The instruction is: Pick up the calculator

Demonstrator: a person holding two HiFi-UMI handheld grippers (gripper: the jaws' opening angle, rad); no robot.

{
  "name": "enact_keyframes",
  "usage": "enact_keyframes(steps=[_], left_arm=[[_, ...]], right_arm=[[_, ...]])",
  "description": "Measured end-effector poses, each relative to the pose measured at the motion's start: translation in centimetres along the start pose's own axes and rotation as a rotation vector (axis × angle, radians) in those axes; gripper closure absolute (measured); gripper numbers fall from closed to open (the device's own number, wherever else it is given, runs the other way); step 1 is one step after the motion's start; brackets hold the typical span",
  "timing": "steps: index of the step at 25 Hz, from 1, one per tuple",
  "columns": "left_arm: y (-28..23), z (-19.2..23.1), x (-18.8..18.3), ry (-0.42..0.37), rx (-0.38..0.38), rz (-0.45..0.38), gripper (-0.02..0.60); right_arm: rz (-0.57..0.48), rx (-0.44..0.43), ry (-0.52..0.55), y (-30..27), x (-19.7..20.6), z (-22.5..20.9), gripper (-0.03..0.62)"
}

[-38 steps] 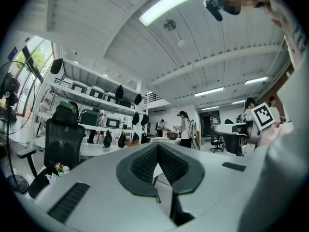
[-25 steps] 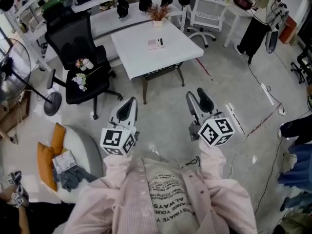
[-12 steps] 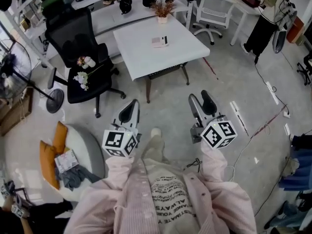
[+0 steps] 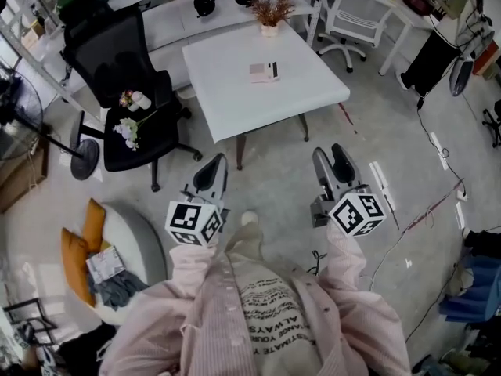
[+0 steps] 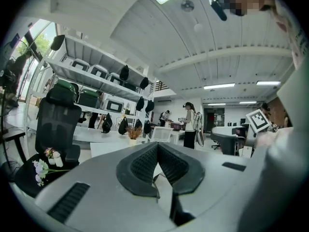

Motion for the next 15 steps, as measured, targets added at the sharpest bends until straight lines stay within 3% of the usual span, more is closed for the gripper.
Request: enact_keyframes(steps=[15], left_arm=[[-12.5, 8.3, 0.9, 0.012, 0.066, 0.017, 0.580]], right_arm=[[-0.007, 0.056, 0.001, -12.8, -1.2, -3.7, 0.376]])
Point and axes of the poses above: the fingertips, and each gripper's own axes: y backward along the fingers, z to its left, x out of its underside, the point moved 1 cm from there along y, backward along the fingers, and after that the axes turned 13 degrees about -y, right-handed, at the moved point
